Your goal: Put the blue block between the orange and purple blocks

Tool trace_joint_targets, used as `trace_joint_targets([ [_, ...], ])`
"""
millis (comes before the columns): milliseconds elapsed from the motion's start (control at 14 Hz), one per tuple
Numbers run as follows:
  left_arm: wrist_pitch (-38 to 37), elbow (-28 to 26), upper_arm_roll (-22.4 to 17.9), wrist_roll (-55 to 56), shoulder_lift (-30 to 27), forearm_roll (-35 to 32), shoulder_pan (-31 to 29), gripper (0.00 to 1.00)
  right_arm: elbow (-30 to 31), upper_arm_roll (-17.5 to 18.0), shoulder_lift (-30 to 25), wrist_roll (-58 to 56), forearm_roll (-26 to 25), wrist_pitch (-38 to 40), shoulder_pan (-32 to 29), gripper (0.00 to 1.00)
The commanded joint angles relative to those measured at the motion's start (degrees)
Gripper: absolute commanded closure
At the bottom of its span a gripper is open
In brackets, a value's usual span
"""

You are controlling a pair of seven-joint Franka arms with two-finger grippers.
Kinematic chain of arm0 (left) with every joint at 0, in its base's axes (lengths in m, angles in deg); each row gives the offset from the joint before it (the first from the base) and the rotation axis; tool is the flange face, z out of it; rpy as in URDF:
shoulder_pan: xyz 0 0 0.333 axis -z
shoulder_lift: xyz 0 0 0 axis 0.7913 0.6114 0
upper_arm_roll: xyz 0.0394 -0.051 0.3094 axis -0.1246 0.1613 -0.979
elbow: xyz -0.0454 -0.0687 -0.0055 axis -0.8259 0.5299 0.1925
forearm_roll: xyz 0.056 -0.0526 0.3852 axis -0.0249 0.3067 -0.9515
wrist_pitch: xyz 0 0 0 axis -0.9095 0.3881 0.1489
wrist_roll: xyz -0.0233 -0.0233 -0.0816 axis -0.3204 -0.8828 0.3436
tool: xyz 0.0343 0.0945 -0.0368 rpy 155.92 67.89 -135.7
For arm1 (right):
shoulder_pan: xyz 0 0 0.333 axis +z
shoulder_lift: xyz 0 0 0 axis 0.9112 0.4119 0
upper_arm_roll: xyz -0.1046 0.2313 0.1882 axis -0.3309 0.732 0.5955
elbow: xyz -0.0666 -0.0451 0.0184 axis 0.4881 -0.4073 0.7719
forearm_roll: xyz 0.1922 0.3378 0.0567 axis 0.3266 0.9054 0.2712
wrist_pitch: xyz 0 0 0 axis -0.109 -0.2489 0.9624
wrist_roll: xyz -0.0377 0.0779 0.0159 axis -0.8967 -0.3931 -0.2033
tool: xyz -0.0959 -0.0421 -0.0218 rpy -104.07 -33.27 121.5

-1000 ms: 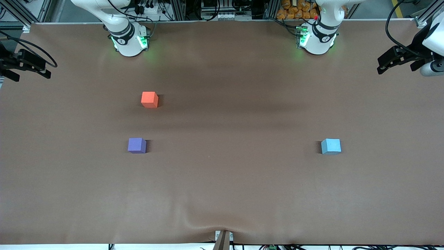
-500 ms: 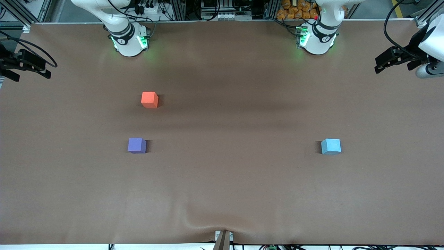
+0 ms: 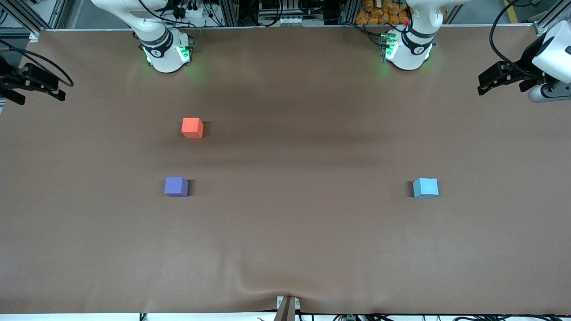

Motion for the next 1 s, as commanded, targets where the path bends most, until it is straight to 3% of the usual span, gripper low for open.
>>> trace_joint_targets([
  [0, 0.15, 0.7, -0.02, -1.21, 0.43, 0.68, 0.22, 0.0, -1.14, 0.49, 0.6, 0.55, 0.88, 0.88, -0.98, 0.0],
  [929, 0.07, 0.7, -0.02, -1.21, 0.43, 0.77, 0.75, 0.0, -1.14, 0.49, 0.6, 0.46, 0.88, 0.97, -1.07, 0.0],
])
